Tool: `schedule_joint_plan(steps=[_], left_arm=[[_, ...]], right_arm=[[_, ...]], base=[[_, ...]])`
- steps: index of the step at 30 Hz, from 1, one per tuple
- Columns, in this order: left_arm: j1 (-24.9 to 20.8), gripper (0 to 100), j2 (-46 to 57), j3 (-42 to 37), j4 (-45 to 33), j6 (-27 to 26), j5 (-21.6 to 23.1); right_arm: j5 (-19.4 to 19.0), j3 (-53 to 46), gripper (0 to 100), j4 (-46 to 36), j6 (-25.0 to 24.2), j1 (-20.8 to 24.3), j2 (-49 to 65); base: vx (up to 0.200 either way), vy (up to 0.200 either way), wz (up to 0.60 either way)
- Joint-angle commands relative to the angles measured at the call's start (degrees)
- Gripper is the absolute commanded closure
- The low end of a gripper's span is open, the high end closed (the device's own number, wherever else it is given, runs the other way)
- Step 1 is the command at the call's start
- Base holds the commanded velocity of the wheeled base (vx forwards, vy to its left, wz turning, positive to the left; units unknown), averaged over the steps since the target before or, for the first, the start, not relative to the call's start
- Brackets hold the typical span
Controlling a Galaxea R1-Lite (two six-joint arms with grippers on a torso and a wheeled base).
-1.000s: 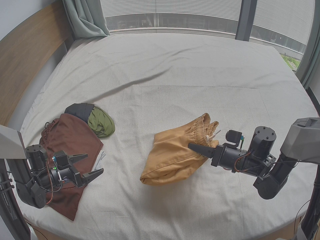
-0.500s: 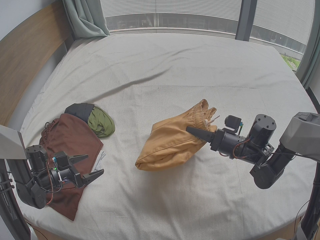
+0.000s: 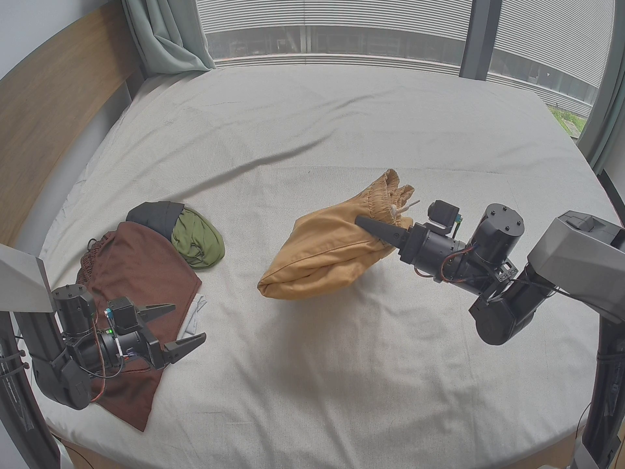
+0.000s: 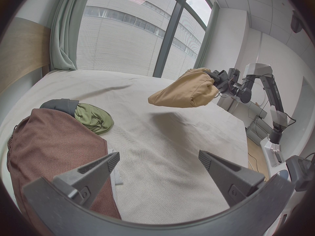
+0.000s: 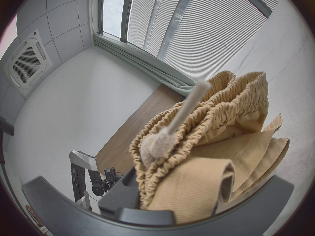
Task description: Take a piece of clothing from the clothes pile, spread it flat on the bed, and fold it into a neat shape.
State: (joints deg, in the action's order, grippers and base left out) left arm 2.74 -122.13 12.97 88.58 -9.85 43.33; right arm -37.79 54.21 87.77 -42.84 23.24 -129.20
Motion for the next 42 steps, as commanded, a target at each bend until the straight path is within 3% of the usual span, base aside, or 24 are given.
schedule_joint_plan(steps=[1,24,35,42], left_arm=[[0.0,0,-0.1,-0.1,0.0,-0.1,0.0],[-0.5,0,-0.1,-0.1,0.0,0.0,0.0],[-0.5,0,-0.1,-0.1,0.0,0.0,0.0],[-0.5,0,-0.1,-0.1,0.0,0.0,0.1]], right_arm=[[-0.1,5.2,100,-0.1,-1.5,-0.7,-3.5],[-0.2,13.9,100,-0.4,-3.1,-2.3,-11.0],[-0.2,18.8,100,-4.3,-3.1,-3.2,-12.6],[-0.2,28.6,100,-10.9,-3.1,-3.5,-12.8]], base=[[0.0,0.0,0.0],[0.0,0.0,0.0],[0.0,0.0,0.0],[0.0,0.0,0.0]])
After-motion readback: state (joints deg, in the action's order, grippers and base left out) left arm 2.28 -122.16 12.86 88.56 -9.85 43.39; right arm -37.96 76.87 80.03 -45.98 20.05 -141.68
